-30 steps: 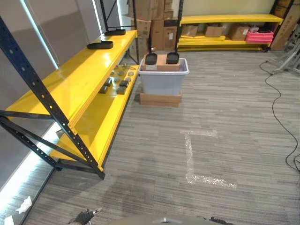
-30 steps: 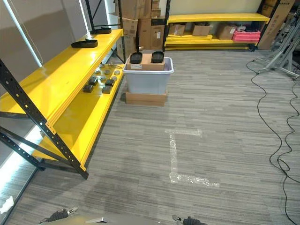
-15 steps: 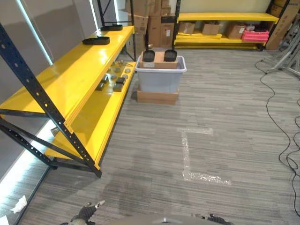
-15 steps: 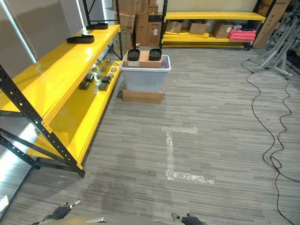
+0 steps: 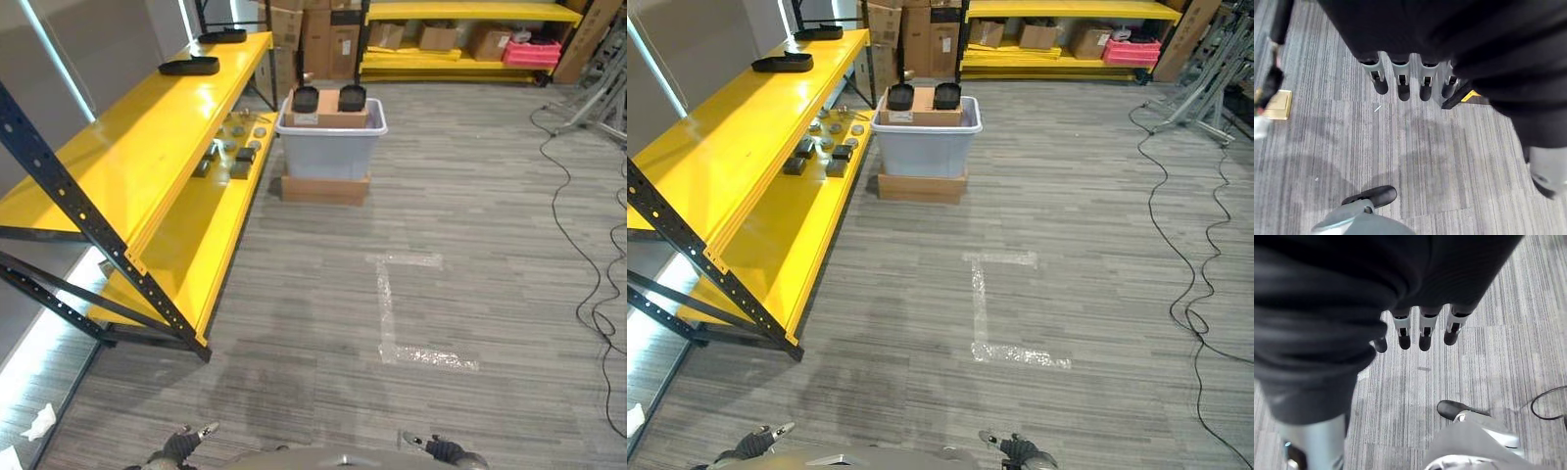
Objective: Move parts from the plastic box to the shelf.
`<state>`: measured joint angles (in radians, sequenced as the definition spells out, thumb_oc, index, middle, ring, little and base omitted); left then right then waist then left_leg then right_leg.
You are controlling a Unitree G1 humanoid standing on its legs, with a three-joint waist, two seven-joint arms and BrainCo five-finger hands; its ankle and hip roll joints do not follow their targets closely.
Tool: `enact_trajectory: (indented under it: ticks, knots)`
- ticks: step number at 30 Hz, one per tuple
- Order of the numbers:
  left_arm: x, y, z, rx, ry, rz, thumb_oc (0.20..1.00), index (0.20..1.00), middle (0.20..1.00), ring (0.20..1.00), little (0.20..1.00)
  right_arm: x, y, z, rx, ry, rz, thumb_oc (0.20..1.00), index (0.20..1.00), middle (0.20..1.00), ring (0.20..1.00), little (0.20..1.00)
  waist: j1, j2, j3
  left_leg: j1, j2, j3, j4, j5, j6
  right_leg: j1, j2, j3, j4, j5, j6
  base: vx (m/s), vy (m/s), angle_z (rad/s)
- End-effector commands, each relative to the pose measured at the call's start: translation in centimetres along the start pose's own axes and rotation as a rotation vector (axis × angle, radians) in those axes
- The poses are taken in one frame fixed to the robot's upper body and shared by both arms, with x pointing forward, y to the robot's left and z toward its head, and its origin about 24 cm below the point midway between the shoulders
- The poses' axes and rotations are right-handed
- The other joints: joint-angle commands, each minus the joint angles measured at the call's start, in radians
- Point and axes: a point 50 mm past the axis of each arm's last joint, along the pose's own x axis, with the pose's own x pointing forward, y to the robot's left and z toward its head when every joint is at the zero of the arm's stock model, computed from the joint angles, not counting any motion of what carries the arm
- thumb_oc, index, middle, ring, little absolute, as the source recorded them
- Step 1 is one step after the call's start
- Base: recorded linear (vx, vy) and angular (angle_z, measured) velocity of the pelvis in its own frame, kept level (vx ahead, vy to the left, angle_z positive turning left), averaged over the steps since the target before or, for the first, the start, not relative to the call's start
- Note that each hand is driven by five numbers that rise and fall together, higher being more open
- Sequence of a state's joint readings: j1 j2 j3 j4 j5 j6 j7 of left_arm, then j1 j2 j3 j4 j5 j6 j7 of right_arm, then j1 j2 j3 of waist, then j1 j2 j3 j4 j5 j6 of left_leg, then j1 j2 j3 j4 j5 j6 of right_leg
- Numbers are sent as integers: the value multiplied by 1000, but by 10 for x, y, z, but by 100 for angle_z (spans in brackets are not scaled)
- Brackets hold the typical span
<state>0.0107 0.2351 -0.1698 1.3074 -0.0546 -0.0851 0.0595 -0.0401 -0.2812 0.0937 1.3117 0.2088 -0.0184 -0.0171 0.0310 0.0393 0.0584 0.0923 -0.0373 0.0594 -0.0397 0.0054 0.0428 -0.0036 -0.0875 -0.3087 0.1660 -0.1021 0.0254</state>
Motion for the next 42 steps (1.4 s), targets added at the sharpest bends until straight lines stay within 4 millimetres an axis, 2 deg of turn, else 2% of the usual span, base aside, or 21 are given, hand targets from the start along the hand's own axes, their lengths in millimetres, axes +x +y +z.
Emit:
enact_trajectory:
  ticks: [1,9,13,21,23,25,26,29,31,33,35,36,37,38,39,40,42]
  knots:
    - [2,18,7,24,-15,47,1000,1000,1000,1000,1000,0,9,-3,12,24,33,1000,1000,1000,1000,1000,5,-53,-9,38,19,-14,-48,-102,-22,94,-141,-12,-148,119,154,22,18,-11]
    - [2,19,7,34,-14,44,1000,1000,1000,1000,1000,0,13,-6,-53,33,51,1000,1000,1000,1000,1000,5,-62,-19,33,25,-4,-48,-102,-28,105,-131,-13,-190,126,154,11,-1,-7]
    - [3,16,15,15,-41,33,1000,1000,1000,1000,1000,0,14,1,-25,-5,74,1000,1000,1000,1000,1000,3,-67,-17,35,23,-9,-48,-104,-27,107,-129,-9,-192,126,155,1,10,0]
    - [4,11,23,20,-61,11,1000,1000,1000,1000,1000,0,10,8,7,-37,84,1000,1000,1000,1000,1000,1,-70,29,26,13,-9,-48,-100,-3,21,-161,16,-45,155,179,-22,43,-6]
    - [4,11,19,25,-37,10,1000,1000,1000,1000,1000,1,12,9,9,-29,88,1000,1000,1000,1000,1000,4,-68,40,29,24,14,-48,-107,-5,-13,-172,-29,-12,158,179,79,-23,-26]
    - [3,12,16,26,-20,15,1000,1000,1000,1000,1000,1,16,7,8,-26,100,1000,1000,1000,1000,1000,-2,-73,40,34,32,27,-48,-113,-12,-23,-133,-41,-52,137,158,122,-80,-40]
    - [3,12,15,18,-17,15,1000,1000,1000,1000,1000,0,18,6,9,-25,103,1000,1000,1000,1000,1000,-7,-73,45,42,35,28,-48,-120,-16,-38,-99,-31,-74,131,145,141,-92,-39]
    - [4,8,22,13,-35,7,1000,1000,1000,1000,1000,0,21,5,-3,-18,107,1000,1000,1000,1000,1000,-31,-73,53,62,27,19,-48,-140,-18,-114,-37,4,-125,152,131,201,-89,-20]
    - [5,5,26,17,-46,-2,1000,1000,1000,1000,1000,0,21,0,-14,-4,110,1000,1000,1000,1000,1000,-45,-64,58,93,29,7,-48,-161,-22,-144,-25,8,-124,158,125,300,-129,14]
    - [5,2,29,17,-55,-12,1000,1000,1000,1000,1000,-1,20,-10,-25,28,110,1000,1000,1000,1000,1000,-53,-55,51,138,42,-10,-45,-186,-26,-130,-14,12,-108,133,104,355,-173,30]
    - [5,-1,30,-9,-64,-18,1000,1000,1000,1000,1000,-2,16,-17,-33,49,100,1000,1000,1000,1000,1000,-53,-43,47,122,58,-13,79,-201,-37,-99,-6,6,-97,109,78,373,-249,42]
    - [4,-4,33,-36,-79,-33,1000,1000,1000,1000,1000,-1,9,-13,-34,40,81,1000,1000,1000,1000,1000,-42,-43,59,12,64,-4,325,-137,-80,-48,-2,1,-112,92,51,391,-319,39]
    - [5,-4,36,-33,-88,-32,1000,1000,1000,1000,1000,-1,8,-8,-37,25,79,1000,1000,1000,1000,1000,-38,-49,68,-43,73,0,448,-93,-98,-23,3,-2,-123,84,35,280,-245,34]
    - [5,-4,36,-33,-88,-32,1000,1000,1000,1000,1000,-1,9,-7,-37,25,80,1000,1000,1000,1000,1000,-41,-51,65,-49,70,-2,448,-90,-97,-27,0,-4,-124,85,35,210,-182,4]
    - [5,-4,38,-26,-98,-33,1000,1000,1000,1000,1000,0,7,-4,-42,11,77,1000,1000,1000,1000,1000,-33,-57,77,-101,75,-6,568,-46,-111,1,5,-3,-137,70,19,332,-228,-8]
    - [5,-2,39,-27,-101,-24,1000,1000,1000,1000,1000,0,5,3,-56,-9,71,1000,1000,1000,1000,1000,-17,-72,94,-168,87,19,682,-7,-118,53,5,1,-159,48,1,335,-227,-9]
    - [5,-2,39,-27,-101,-24,1000,1000,1000,1000,1000,0,5,4,-56,-9,71,1000,1000,1000,1000,1000,-18,-71,94,-171,89,18,687,-9,-119,53,7,0,-159,48,1,236,-94,-2]
